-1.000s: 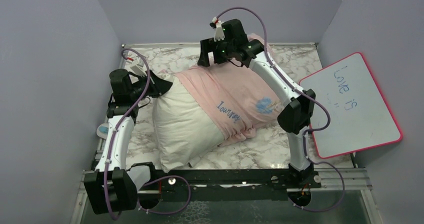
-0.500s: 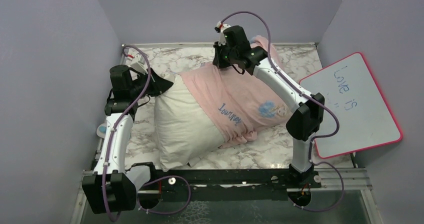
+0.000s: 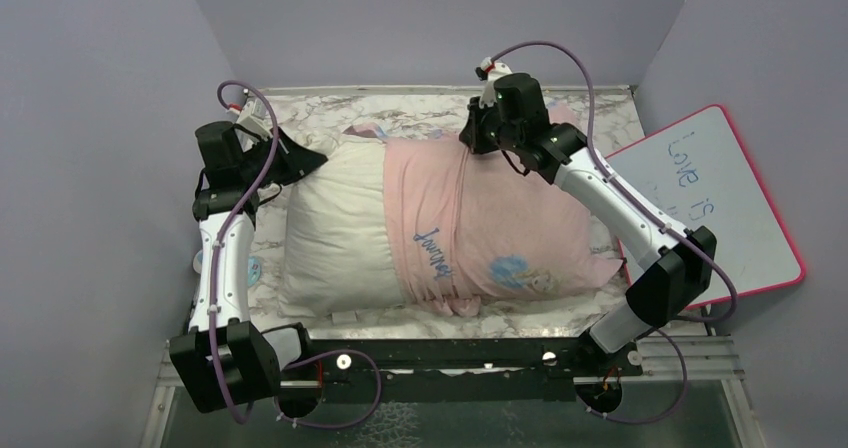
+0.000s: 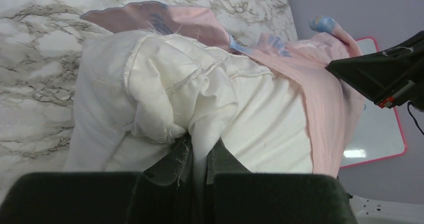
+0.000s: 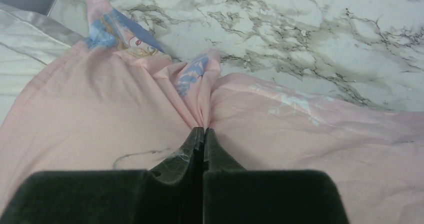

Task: Remove the pillowcase from the pillow
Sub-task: Remove the pillow from the pillowcase.

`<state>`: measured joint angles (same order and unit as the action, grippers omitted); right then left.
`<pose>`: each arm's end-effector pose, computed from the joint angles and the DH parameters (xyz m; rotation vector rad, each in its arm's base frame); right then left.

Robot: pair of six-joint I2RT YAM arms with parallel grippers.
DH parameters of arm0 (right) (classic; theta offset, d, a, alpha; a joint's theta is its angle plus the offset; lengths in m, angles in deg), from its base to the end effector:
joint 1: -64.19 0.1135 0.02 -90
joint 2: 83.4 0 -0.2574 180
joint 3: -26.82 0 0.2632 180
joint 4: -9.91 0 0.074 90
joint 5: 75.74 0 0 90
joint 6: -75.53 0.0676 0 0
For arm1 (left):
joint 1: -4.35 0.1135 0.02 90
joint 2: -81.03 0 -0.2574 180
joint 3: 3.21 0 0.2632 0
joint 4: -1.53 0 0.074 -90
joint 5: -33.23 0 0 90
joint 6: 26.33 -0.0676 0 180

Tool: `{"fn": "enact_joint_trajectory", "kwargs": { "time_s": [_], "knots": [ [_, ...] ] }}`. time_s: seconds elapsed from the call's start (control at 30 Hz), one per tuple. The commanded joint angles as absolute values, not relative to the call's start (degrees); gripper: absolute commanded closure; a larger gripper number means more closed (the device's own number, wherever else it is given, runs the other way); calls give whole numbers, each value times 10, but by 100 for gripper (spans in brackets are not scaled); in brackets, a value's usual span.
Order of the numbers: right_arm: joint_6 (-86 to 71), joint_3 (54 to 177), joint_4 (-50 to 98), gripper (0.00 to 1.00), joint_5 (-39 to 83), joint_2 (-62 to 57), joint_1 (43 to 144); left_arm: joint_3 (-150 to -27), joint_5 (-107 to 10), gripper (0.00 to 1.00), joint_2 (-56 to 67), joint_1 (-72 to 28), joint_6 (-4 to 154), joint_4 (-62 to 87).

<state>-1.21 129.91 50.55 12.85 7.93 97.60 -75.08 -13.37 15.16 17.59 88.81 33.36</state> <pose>0.3412 0.2231 0.3561 -0.3539 2.0792 0.4694 0.2903 0.0206 0.3223 -0.1805 1.9904 -0.8935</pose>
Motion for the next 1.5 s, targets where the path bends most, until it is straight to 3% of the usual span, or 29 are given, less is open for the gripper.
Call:
{"fn": "enact_joint_trajectory", "kwargs": {
  "time_s": [0.0, 0.07, 0.1, 0.27, 0.4, 0.5, 0.6, 0.7, 0.77, 1.0, 1.17, 1.37, 1.43, 1.47],
  "knots": [
    [-20, 1303, 473, 83, 98, 46, 952, -760, -62, 100, 168, 197, 878, 282],
    [-17, 1316, 470, 54, 149, 51, 952, -761, -24, 100, 173, 196, 865, 281],
    [-14, 1324, 468, 44, 179, 55, 952, -761, -7, 100, 175, 196, 861, 281],
    [41, 1347, 451, 18, 261, 79, 952, -763, 16, 100, 184, 188, 858, 281],
    [139, 1349, 440, 0, 241, 83, 952, -760, 14, 100, 194, 182, 862, 281],
    [145, 1311, 392, 0, 279, 44, 952, -757, 14, 100, 198, 181, 866, 281],
    [109, 1178, 226, 0, 363, -56, 952, -756, 13, 100, 202, 181, 871, 281],
    [170, 1005, 21, 0, 307, -155, 952, -759, 11, 100, 201, 180, 874, 281],
    [192, 981, 39, 0, 267, -175, 952, -762, 13, 100, 198, 179, 874, 281],
    [111, 1192, 379, 0, 266, -42, 952, -762, 19, 100, 183, 165, 882, 279],
    [66, 1303, 476, 1, 356, 75, 953, -764, 7, 100, 187, 147, 885, 280],
    [69, 1470, 608, 3, 362, 219, 956, -758, 12, 100, 197, 133, 889, 283],
    [47, 1493, 623, 5, 382, 243, 961, -753, 10, 100, 203, 131, 889, 285],
    [11, 1503, 632, 12, 388, 250, 967, -752, 9, 100, 204, 131, 888, 287]
  ]
}}
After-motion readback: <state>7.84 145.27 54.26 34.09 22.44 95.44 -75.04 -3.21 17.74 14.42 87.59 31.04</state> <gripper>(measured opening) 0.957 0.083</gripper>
